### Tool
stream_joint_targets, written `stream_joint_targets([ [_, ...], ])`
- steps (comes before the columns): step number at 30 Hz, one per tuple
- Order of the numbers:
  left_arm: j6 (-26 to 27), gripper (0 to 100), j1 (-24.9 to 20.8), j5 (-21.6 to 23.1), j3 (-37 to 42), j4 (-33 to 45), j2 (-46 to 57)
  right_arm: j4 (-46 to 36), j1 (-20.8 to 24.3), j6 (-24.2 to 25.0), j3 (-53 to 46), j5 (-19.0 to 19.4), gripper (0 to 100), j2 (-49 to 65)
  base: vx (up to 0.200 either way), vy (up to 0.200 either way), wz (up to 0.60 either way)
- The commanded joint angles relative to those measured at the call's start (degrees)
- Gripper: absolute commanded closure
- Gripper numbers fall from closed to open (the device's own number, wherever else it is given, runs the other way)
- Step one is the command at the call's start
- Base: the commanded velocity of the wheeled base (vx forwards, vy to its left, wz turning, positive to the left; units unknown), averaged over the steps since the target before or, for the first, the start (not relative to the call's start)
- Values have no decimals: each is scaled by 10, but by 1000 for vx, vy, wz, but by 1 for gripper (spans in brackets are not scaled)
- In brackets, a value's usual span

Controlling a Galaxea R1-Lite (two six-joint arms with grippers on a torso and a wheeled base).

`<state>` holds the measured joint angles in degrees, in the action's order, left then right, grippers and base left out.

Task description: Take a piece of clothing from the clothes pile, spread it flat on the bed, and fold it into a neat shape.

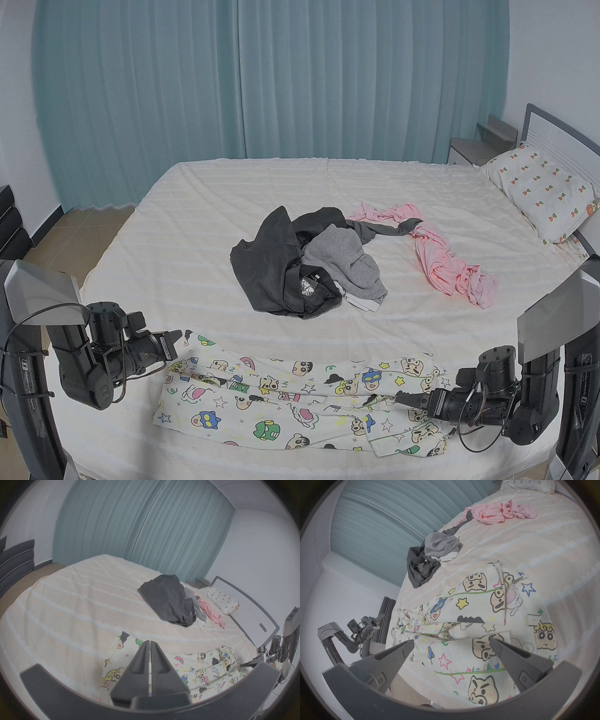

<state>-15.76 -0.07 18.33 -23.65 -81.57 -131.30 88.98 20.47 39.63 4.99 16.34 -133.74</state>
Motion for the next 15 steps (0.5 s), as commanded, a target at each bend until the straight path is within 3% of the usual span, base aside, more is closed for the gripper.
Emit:
stream_joint_targets([
  [1, -3, 100, 2, -1, 0, 3, -24, 7, 4, 0, -1, 0, 0, -1, 0, 0, 0],
  [8, -6, 100, 15, 0, 11, 3, -45, 7, 4, 0, -4, 0, 0, 0, 0, 0, 0],
  [9, -5, 0, 17, 1, 11, 3, -45, 7, 4, 0, -4, 0, 0, 0, 0, 0, 0],
  [15, -2, 0, 29, 12, 7, 8, -36, 7, 4, 0, -5, 0, 0, -1, 0, 0, 0],
])
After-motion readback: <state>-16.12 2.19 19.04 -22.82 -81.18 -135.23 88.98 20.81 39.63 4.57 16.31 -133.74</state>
